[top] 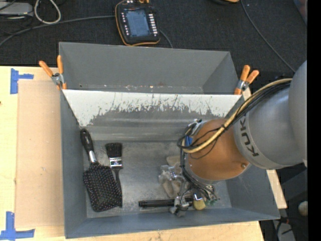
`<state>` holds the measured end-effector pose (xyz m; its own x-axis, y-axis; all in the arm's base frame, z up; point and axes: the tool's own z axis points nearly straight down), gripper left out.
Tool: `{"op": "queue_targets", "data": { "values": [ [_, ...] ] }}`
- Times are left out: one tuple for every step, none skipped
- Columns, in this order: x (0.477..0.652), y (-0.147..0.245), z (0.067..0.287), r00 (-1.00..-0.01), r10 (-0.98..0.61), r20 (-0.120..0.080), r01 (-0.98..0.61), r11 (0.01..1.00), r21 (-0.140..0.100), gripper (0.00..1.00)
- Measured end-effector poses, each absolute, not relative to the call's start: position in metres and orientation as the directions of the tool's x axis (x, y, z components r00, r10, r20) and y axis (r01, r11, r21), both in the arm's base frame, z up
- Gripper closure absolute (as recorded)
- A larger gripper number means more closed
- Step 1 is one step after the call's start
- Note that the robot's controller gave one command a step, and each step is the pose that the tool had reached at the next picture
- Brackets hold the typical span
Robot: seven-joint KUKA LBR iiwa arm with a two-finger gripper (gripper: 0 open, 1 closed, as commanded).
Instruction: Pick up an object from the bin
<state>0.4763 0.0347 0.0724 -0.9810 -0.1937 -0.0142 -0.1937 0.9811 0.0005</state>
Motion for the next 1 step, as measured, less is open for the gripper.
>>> {"op": "queue_targets", "data": {
  "values": [
    [0.4727,0.011,0.1133,-0.986,-0.168,-0.002,-0.168,0.986,0.004,0.0]
  ]
}}
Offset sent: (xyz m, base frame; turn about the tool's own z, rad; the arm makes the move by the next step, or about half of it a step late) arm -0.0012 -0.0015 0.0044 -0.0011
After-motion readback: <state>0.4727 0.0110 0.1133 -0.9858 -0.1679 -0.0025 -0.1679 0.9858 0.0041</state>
